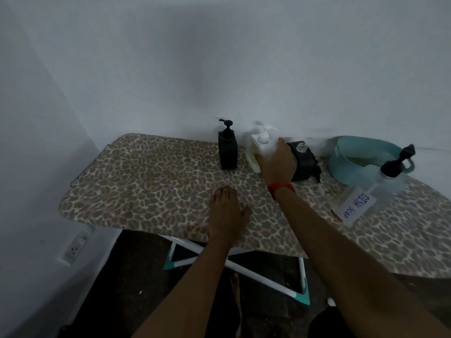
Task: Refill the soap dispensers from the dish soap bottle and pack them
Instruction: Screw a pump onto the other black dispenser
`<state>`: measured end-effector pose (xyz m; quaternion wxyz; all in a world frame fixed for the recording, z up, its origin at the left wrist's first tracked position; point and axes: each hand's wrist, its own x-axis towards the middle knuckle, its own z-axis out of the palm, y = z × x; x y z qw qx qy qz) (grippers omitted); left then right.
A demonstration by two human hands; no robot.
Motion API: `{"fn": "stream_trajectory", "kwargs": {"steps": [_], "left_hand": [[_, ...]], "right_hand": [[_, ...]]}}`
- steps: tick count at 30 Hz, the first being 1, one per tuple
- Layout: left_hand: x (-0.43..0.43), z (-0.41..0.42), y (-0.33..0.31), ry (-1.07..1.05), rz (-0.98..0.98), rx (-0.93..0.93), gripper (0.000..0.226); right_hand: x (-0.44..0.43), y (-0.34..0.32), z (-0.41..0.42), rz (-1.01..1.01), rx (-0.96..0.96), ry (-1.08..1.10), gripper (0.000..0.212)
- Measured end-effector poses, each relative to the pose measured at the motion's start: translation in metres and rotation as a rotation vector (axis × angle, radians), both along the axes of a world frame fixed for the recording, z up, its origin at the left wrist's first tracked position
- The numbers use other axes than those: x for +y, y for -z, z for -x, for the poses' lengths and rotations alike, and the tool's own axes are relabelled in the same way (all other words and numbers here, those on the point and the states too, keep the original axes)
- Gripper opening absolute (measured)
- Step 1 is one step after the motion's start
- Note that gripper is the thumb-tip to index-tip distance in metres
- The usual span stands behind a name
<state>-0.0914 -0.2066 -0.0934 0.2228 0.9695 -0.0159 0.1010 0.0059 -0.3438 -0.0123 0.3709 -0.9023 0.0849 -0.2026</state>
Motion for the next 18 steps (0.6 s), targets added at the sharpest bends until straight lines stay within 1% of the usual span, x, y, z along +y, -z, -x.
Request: {"fn": "stream_trajectory", "kwargs": {"steps": [1,2,4,5,6,8,10,11,15,18], "left_hand": [[0.000,0.000,0.000,-0.001,-0.006,0.000,0.072],[0.000,0.000,0.000,-0.001,-0.012,0.000,0.072],[0.000,0.000,0.001,0.002,-0.020,0.001,0.072],[0.001,0.001,0.001,0.004,-0.021,0.007,0.072],[0.001,0.001,0.002,0.004,-0.022,0.012,0.072],[0.002,0.001,0.003,0.004,-0.024,0.014,0.072],[0.001,0.002,0.001,0.002,-0.015,0.017,0.072],[0.002,0.001,0.000,0.001,-0.007,0.023,0.072],[0.003,0.000,0.002,-0.001,0.030,0.006,0.074],[0.004,-0.004,0.004,0.025,0.116,0.034,0.083]], "right_hand": [[-0.003,-0.003,0.005,0.010,-0.104,0.027,0.072],[-0.008,-0.003,0.008,0.052,-0.179,0.042,0.070],[-0.026,-0.004,0.009,0.137,-0.264,0.101,0.065],[-0.035,-0.005,0.008,0.147,-0.249,0.139,0.066],[-0.044,-0.006,0.007,0.146,-0.195,0.170,0.068],[-0.059,-0.006,0.004,0.142,-0.032,0.204,0.074],[-0.070,0.001,0.000,0.107,0.093,0.205,0.073],[-0.073,0.004,-0.001,0.065,0.123,0.192,0.070],[-0.082,0.010,0.001,-0.044,0.109,0.167,0.061],[-0.085,0.006,0.019,-0.073,0.057,0.126,0.052]]}}
